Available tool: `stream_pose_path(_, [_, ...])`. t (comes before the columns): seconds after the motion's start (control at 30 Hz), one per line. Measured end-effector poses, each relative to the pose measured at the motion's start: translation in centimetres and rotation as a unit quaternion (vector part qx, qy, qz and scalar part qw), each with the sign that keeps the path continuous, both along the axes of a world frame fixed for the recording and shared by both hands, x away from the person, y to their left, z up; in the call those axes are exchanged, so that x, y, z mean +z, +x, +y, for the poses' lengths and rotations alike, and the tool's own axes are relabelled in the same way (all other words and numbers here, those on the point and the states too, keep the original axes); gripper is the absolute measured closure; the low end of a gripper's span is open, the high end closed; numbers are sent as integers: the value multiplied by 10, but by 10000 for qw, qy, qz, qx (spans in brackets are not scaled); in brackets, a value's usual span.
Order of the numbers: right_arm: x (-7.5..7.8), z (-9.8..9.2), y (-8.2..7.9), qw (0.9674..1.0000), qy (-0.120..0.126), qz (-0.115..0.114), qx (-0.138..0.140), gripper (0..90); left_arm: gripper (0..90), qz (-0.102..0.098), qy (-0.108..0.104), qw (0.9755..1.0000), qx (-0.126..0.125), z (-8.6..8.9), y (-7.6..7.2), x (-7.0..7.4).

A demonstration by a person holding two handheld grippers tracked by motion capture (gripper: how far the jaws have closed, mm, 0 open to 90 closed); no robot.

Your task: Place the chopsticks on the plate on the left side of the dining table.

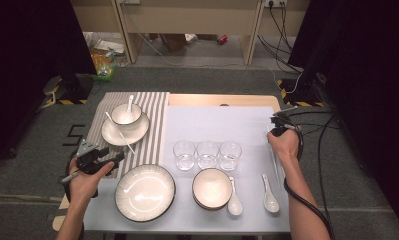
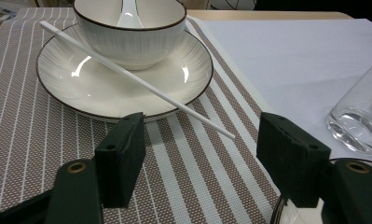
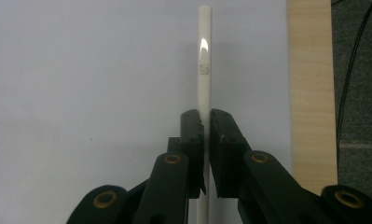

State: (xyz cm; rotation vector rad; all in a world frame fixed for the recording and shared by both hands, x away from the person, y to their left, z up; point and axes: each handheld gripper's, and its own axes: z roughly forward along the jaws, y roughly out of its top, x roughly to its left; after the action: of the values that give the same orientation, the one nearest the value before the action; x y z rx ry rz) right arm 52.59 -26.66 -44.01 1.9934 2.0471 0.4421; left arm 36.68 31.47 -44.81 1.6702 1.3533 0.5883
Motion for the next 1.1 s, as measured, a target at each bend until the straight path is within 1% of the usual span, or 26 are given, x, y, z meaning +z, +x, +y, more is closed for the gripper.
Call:
stream_pose_path(0.1, [-3,1,1,10000,-11,26,-16,845,320,7,8,10000,-8,0,0,0])
stream_pose_path(0.17, [-6,3,2,9999,-60,103,17,845,320,1,6,10000,-8,-1,0,0])
stream_pose_path(0.33, [-9,4,2,9999,-96,128,33,843,320,-9,4,10000,-9,-1,0,-1])
stream_pose_path(0.37, [-10,4,2,9998,-113,181,49,839,320,-11,0,10000,-9,-1,0,-1])
stream_pose_path(0.4, [-10,4,2,9998,-113,181,49,839,320,-13,-4,10000,-8,-1,0,-1])
stream_pose_path(0.47, [-12,5,2,9998,-87,190,71,819,320,-6,7,10000,-9,-1,0,-1])
stream_pose_path(0.57, [-10,3,1,9998,-82,146,83,804,320,9,12,10000,-16,-2,0,-2])
stream_pose_path(0.63, [-6,2,-1,9998,-82,183,75,799,320,8,9,10000,-18,-2,0,-2])
stream_pose_path(0.73, [1,-1,-9,9992,-64,357,154,790,320,-4,14,10000,-15,-2,0,-1])
stream_pose_path(0.77, [3,0,-12,9989,-50,447,133,790,320,-5,12,10000,-14,-2,0,-1])
stream_pose_path(0.83, [6,-2,-20,9979,-68,613,204,788,320,-2,16,10000,-12,-2,0,-1])
stream_pose_path(0.87, [7,-2,-24,9970,-56,743,222,787,320,0,17,10000,-10,-2,0,-1])
stream_pose_path(0.9, [7,-3,-27,9960,-73,846,270,787,320,-2,17,10000,-12,-2,0,-1])
stream_pose_path(0.93, [7,-2,-31,9953,-45,933,245,788,320,-5,12,10000,-12,-2,0,-1])
stream_pose_path(0.97, [6,-3,-35,9943,-39,1033,280,787,320,-8,9,10000,-21,-2,0,-1])
stream_pose_path(1.0, [4,-4,-41,9925,-1,1181,325,790,320,-7,24,10000,-33,-3,0,-1])
stream_pose_path(1.07, [3,-3,-43,9922,-28,1200,332,790,320,-8,16,10000,-36,-3,0,0])
stream_pose_path(1.1, [2,-4,-46,9908,-7,1306,343,791,320,-6,18,10000,-38,-4,0,0])
